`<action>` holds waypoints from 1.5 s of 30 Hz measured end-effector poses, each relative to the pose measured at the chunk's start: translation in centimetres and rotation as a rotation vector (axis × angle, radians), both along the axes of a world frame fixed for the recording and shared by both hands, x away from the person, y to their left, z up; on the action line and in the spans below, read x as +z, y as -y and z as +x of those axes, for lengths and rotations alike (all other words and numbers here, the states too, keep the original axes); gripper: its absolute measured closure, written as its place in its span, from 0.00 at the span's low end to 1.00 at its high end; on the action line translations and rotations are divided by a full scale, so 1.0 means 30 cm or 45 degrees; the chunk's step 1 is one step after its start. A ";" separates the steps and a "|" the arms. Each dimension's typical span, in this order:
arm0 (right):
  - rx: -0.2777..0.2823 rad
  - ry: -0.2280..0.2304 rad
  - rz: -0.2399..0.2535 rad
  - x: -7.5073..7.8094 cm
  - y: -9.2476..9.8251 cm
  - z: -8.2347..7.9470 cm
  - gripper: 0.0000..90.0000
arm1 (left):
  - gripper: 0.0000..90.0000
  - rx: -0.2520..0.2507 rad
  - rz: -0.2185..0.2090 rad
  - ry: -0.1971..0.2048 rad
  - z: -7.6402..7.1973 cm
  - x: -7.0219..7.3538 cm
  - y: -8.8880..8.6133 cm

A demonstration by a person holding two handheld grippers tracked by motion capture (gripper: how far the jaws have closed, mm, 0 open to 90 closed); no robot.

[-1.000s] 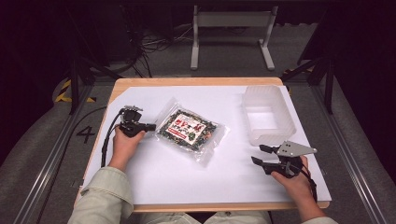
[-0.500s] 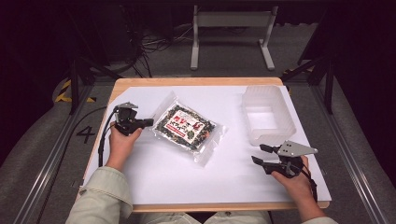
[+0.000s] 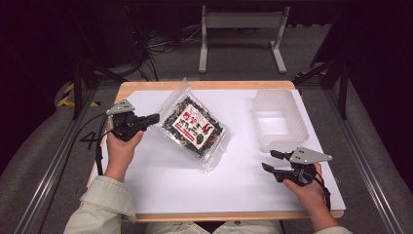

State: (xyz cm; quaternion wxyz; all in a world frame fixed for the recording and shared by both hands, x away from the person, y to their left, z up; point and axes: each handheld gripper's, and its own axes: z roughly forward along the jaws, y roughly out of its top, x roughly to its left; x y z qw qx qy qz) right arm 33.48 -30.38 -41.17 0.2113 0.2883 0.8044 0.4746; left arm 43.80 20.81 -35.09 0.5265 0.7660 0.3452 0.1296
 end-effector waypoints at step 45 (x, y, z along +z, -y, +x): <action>0.361 -0.093 0.223 0.219 -0.150 0.129 0.32 | 1.00 -0.409 -0.093 0.222 -0.228 0.356 0.088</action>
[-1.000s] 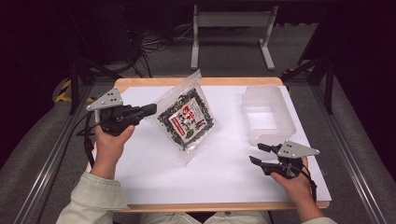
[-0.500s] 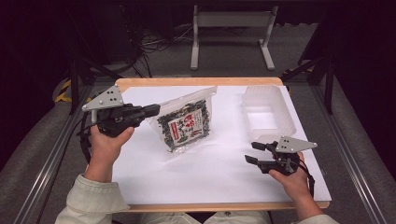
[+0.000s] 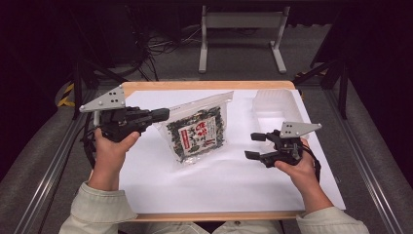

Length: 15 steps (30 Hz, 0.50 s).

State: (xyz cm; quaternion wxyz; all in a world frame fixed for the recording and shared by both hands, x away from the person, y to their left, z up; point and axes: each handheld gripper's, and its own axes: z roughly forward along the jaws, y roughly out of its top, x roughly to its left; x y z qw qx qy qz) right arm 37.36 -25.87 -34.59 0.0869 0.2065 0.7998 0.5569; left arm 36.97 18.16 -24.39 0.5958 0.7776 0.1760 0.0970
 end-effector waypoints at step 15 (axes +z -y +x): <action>0.056 0.126 0.238 0.088 -0.135 0.081 0.28 | 1.00 -0.018 0.011 0.018 -0.025 0.019 0.037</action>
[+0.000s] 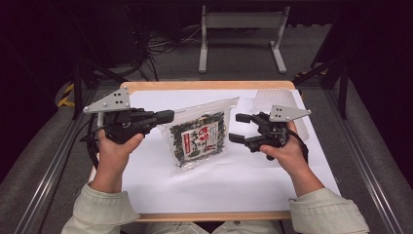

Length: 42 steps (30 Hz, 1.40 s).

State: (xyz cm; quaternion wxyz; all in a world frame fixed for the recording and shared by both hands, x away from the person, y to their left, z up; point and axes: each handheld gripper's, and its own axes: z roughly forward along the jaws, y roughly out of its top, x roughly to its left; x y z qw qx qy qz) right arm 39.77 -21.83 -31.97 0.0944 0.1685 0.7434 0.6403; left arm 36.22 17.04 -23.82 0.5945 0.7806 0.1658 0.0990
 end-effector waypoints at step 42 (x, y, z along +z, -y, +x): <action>0.409 0.011 -0.246 -0.004 -0.210 0.039 0.84 | 1.00 -0.013 -0.010 0.015 -0.015 -0.007 0.016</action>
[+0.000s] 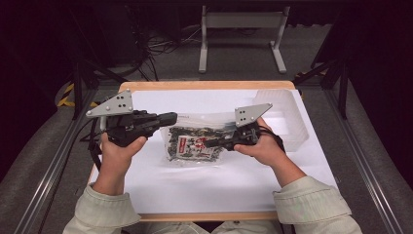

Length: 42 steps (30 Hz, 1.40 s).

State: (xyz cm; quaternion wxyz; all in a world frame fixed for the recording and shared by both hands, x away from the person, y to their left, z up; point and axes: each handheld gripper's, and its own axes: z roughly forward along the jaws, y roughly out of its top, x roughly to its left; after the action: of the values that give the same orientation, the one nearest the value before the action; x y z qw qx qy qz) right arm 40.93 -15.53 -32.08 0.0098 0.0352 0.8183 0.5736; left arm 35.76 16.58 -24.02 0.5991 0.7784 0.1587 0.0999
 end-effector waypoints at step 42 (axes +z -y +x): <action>-0.572 -0.064 0.041 0.202 0.324 0.062 0.84 | 0.31 0.261 0.183 -0.138 0.125 -0.125 -0.116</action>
State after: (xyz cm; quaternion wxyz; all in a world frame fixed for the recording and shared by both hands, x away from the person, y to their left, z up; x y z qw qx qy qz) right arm 42.80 -25.24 -26.02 0.1162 0.2310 0.7807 0.5689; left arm 39.49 20.07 -27.78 0.5191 0.8032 0.2618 0.1295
